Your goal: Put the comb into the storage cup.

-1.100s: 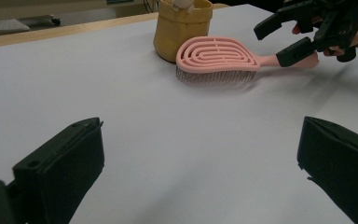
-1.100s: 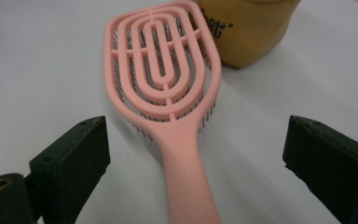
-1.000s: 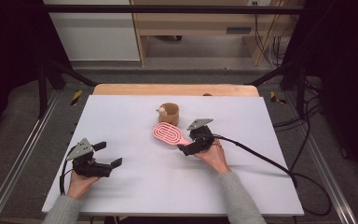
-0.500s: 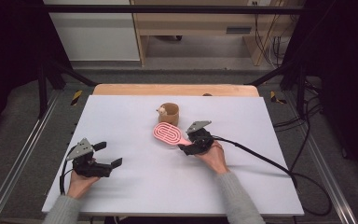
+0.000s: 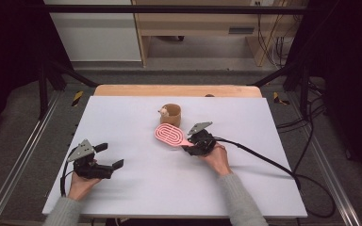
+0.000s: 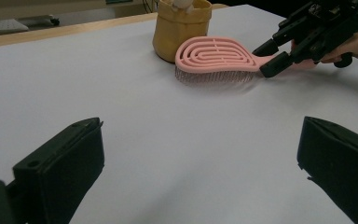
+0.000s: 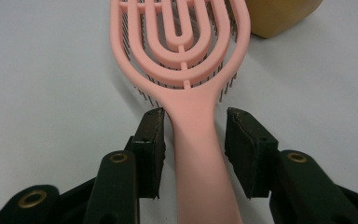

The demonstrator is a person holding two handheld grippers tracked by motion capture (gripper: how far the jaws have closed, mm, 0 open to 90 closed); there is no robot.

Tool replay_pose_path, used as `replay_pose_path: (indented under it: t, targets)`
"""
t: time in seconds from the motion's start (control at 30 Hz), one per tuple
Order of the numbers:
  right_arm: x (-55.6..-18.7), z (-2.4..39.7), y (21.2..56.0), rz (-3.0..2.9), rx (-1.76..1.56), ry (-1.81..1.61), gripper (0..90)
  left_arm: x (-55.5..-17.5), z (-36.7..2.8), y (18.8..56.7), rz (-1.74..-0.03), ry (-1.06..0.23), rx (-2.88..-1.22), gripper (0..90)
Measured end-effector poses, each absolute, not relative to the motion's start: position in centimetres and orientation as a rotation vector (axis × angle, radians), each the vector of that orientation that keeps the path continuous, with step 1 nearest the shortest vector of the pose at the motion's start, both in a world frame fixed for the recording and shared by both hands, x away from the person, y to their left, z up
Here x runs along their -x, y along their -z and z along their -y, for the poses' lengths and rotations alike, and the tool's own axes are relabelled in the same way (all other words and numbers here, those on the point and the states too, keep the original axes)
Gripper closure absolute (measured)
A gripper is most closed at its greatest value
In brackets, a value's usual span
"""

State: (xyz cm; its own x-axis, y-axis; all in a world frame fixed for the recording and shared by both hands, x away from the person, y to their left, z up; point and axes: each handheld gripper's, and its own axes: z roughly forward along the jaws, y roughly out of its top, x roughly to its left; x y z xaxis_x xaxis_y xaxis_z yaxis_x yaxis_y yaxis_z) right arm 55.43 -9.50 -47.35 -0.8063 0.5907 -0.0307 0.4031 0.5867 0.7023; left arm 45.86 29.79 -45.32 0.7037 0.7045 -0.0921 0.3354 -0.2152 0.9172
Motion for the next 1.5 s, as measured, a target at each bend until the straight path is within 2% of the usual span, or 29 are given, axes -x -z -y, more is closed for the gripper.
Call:
replay_pose_path:
  t: [0.13,0.5,1.5]
  targets:
    - [-55.5,9.5,47.4,-2.576,-0.809,-1.024,64.0,-45.9,-29.8,45.3,-0.82,-0.422,-1.818,0.4]
    - [-55.5,9.6,47.3,-2.612,-0.774,-1.022,68.5,-45.9,-29.8,45.3,-0.821,-0.422,-1.818,0.4]
    - [-54.7,10.2,45.6,-2.626,-0.817,-1.038,69.5,-45.8,-29.9,45.2,-0.822,-0.426,-1.809,0.5]
